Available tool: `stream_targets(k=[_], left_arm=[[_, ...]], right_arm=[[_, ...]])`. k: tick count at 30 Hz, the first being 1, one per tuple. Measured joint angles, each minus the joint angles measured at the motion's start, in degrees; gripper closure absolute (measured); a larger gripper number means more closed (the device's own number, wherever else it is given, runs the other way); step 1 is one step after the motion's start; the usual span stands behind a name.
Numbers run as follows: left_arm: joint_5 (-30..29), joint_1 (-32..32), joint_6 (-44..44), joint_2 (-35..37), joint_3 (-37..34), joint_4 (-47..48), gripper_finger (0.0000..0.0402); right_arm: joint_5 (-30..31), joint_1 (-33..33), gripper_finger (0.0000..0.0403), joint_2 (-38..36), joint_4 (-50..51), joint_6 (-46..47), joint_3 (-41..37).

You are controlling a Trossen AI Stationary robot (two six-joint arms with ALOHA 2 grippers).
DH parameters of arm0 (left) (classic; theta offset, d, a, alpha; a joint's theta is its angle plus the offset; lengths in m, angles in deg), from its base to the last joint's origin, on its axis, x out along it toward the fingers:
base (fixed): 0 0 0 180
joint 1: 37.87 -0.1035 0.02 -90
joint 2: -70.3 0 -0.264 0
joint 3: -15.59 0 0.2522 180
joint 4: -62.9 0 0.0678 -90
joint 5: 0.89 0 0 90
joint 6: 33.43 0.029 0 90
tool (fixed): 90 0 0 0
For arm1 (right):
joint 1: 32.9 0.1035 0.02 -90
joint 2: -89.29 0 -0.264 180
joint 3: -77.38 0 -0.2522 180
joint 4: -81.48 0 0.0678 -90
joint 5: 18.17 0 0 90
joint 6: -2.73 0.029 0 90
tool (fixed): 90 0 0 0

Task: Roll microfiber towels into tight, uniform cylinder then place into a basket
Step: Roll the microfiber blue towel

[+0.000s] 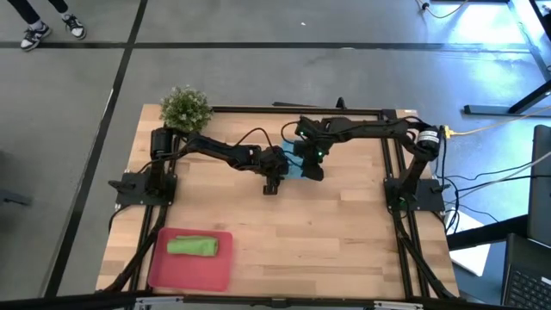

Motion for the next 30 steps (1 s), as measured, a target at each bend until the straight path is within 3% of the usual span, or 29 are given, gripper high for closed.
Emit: stream_targets(k=[11,17,30], left_arm=[[0.0,0.0,0.1,0.0,0.0,0.0,0.0264],[-0.1,0.0,0.1,0.0,0.0,0.0,0.0264],[0.9,-0.1,-1.2,0.0,0.1,0.1,0.0264]], right_arm=[[-3.8,-0.7,0.0231,0.4,-9.0,-2.9,-7.3],[0.6,-1.4,0.0231,0.4,-14.8,-1.7,-11.8],[0.7,-3.1,0.0231,0.1,-18.6,-1.2,-16.3]])
